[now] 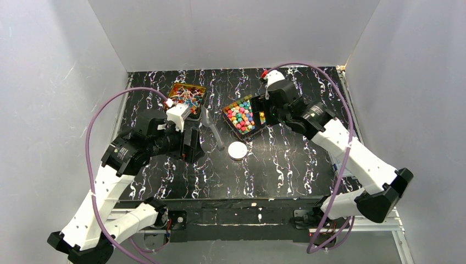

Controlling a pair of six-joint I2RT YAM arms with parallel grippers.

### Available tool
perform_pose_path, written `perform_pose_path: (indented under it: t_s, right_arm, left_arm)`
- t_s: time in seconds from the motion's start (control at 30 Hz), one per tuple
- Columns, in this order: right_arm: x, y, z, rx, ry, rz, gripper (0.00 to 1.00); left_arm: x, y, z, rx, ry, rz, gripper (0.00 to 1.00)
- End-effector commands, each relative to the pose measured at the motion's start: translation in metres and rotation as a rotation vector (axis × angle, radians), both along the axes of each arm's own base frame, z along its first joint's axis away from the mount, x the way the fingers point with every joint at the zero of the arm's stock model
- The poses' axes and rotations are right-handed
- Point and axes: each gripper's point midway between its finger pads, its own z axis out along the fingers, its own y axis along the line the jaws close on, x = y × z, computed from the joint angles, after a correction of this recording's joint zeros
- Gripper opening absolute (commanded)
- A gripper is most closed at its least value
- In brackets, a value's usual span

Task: Pack the candies
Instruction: Pick up the spatula from the center of the board.

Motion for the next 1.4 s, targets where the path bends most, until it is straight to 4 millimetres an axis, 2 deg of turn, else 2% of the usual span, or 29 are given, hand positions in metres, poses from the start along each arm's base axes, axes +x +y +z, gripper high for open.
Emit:
perform_pose_path:
  t_s: [0.0,0.27,0.43,0.77,1.07,1.37]
  right_arm:
    - [0.013,0.030,0.006,0.044,-0.018,0.076,0.92]
    - [0.020,0.070,-0.009,0.103,0.041,0.178,0.86]
    - [0.023,0.095,-0.025,0.122,0.109,0.241,0.82]
    - [0.021,0.144,-0.054,0.160,0.200,0.339,0.79]
    - [0.028,0.181,-0.100,0.131,0.278,0.340,0.75]
    - [0.045,0.194,-0.150,0.087,0.336,0.265,0.70]
  left_arm:
    - [-0.005,0.002,-0.003,-0.008,-0.012,-0.003,0.99]
    - [-0.018,0.014,0.001,-0.037,-0.055,0.043,0.99]
    - [-0.024,0.021,0.002,-0.056,-0.079,0.070,0.99]
    - [-0.042,0.023,-0.016,-0.121,-0.069,0.079,0.99]
    - [-0.052,0.014,-0.035,-0.199,-0.037,0.061,0.99]
    - [-0.052,0.008,-0.043,-0.258,-0.049,0.060,0.99]
